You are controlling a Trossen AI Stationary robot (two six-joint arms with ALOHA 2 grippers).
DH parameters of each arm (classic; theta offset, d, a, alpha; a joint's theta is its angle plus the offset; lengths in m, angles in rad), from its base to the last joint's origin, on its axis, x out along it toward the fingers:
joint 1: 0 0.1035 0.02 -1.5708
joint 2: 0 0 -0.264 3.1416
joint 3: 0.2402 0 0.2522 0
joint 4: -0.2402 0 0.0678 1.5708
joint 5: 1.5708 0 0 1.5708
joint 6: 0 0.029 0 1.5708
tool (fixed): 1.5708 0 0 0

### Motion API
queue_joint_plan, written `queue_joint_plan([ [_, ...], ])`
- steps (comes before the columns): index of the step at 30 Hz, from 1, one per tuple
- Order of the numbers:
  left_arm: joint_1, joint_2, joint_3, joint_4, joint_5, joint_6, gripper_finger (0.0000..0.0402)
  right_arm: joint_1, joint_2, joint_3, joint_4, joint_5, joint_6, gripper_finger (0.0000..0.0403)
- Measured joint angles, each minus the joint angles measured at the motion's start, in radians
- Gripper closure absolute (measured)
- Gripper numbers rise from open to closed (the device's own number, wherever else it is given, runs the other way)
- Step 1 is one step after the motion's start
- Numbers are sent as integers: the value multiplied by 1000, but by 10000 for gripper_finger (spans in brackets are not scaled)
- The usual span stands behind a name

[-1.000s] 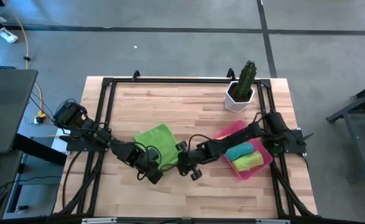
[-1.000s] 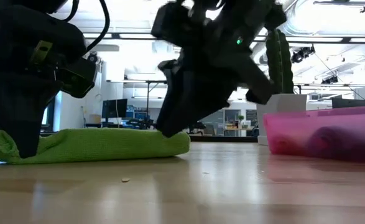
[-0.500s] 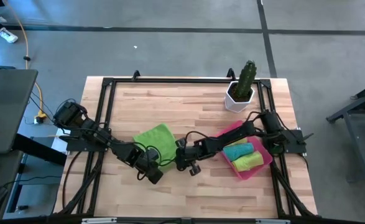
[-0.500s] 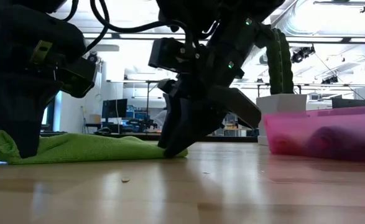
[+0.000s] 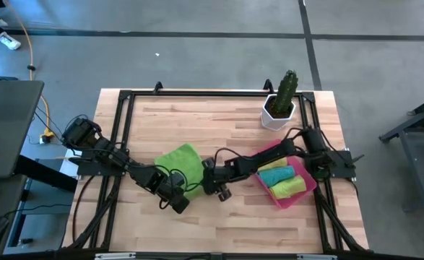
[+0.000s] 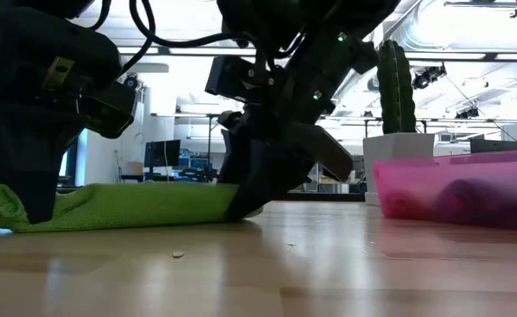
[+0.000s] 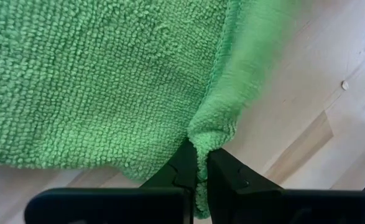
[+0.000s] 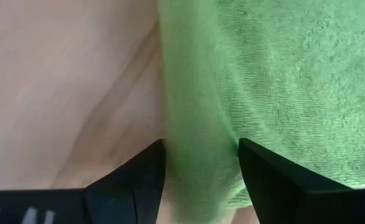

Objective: Roll microfiber towels into tight, uniform cylinder then place into a basket
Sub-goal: Roll the green microfiber towel

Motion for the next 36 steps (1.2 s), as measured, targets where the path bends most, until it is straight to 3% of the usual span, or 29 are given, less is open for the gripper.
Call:
queue_joint_plan([
  [5,0,0,-1,2,0,0,392,-34,10,0,8,-80,11,216],
  [13,0,1,0,8,-2,8,392,-56,6,9,-38,-62,31,244],
  [19,0,1,0,9,-2,12,392,-23,-45,45,-173,-60,20,220],
  [24,0,1,0,12,-2,27,392,15,-54,45,-178,-42,30,200],
  [36,0,3,-1,47,-1,27,392,83,-56,42,-175,-17,94,198],
])
